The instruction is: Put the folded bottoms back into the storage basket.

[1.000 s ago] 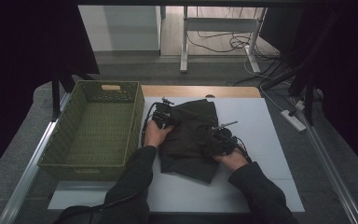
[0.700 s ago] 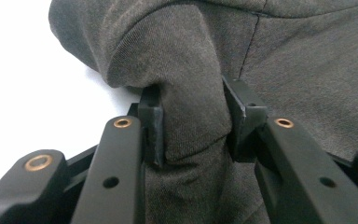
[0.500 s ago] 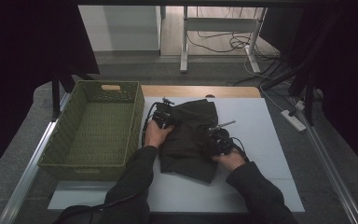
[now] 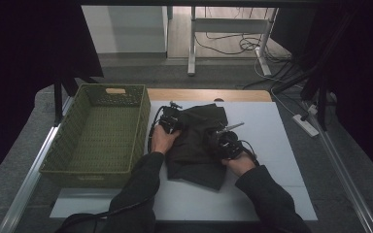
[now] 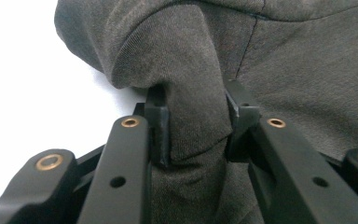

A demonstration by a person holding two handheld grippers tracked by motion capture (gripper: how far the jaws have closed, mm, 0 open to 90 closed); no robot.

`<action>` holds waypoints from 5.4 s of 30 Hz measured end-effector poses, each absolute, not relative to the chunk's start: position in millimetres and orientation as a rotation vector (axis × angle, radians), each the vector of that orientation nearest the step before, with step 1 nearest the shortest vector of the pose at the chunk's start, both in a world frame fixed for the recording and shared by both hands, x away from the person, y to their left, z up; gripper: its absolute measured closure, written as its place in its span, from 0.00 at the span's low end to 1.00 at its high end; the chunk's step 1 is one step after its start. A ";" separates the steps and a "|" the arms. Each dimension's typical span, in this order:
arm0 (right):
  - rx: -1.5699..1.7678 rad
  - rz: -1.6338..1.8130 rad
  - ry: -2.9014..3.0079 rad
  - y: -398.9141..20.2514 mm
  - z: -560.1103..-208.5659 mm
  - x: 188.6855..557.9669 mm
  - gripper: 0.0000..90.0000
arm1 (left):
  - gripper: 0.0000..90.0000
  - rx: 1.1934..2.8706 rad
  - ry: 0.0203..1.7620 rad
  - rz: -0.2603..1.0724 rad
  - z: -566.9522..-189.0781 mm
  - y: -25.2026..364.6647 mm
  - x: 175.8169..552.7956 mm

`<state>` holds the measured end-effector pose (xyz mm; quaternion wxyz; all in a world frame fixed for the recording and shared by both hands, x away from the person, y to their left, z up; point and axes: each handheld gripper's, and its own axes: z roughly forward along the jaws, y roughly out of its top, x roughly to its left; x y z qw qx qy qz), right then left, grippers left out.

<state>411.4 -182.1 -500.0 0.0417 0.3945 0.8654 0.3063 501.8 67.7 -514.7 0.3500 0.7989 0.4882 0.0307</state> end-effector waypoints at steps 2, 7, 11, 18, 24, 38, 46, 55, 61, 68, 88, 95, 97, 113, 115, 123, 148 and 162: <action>1.208 0.963 2.644 -183.2 -497.6 411.2 0.85 | 0.78 2.059 1.269 0.061 -512.1 69.0 502.4; 1.192 1.003 2.631 -184.3 -490.2 409.4 0.85 | 0.79 2.038 1.275 0.037 -503.8 70.3 502.9; 1.193 1.050 2.615 -185.8 -481.9 407.0 0.85 | 0.80 2.005 1.285 0.011 -493.3 71.3 502.7; 1.175 1.114 2.581 -190.5 -465.9 405.2 0.85 | 0.80 1.994 1.269 0.032 -468.5 67.0 503.4; 1.159 1.150 2.557 -193.5 -451.3 405.1 0.85 | 0.80 2.001 1.249 0.054 -447.7 65.8 504.6; 1.096 1.265 2.512 -191.0 -413.3 405.1 0.86 | 0.80 2.011 1.230 0.061 -395.5 77.5 506.0; 1.054 1.326 2.494 -184.2 -390.7 406.0 0.86 | 0.80 2.007 1.199 0.077 -369.7 88.4 505.2; 1.000 1.368 2.492 -166.6 -372.8 407.1 0.85 | 0.80 2.023 1.172 0.107 -348.3 107.6 502.7; 0.962 1.387 2.500 -151.0 -362.7 408.9 0.85 | 0.80 2.022 1.173 0.120 -338.5 124.3 500.1; 0.920 1.417 2.514 -130.9 -351.8 411.1 0.85 | 0.80 2.008 1.185 0.117 -328.5 148.5 497.8; 0.792 1.491 2.560 -62.6 -327.4 411.3 0.85 | 0.80 1.948 1.239 0.122 -304.1 229.5 478.1; 0.763 1.505 2.580 -38.0 -327.4 410.4 0.85 | 0.81 1.934 1.262 0.125 -305.4 255.6 471.2; 0.752 1.508 2.587 -29.7 -328.1 410.0 0.85 | 0.80 1.933 1.270 0.128 -305.6 264.0 468.8; 0.689 1.547 2.641 27.1 -336.1 404.6 0.85 | 0.81 1.924 1.345 0.141 -309.2 323.9 446.8; 0.686 1.552 2.647 32.8 -337.6 404.0 0.85 | 0.81 1.925 1.355 0.143 -310.4 330.0 444.4; 0.673 1.559 2.673 57.0 -345.9 401.1 0.85 | 0.80 1.914 1.393 0.140 -318.1 355.0 435.0; 0.747 1.453 2.744 100.5 -406.0 397.6 0.85 | 0.80 1.917 1.485 0.077 -382.2 388.5 434.1; 0.797 1.324 2.788 109.8 -442.3 399.1 0.83 | 0.78 1.962 1.562 0.085 -426.7 387.3 440.1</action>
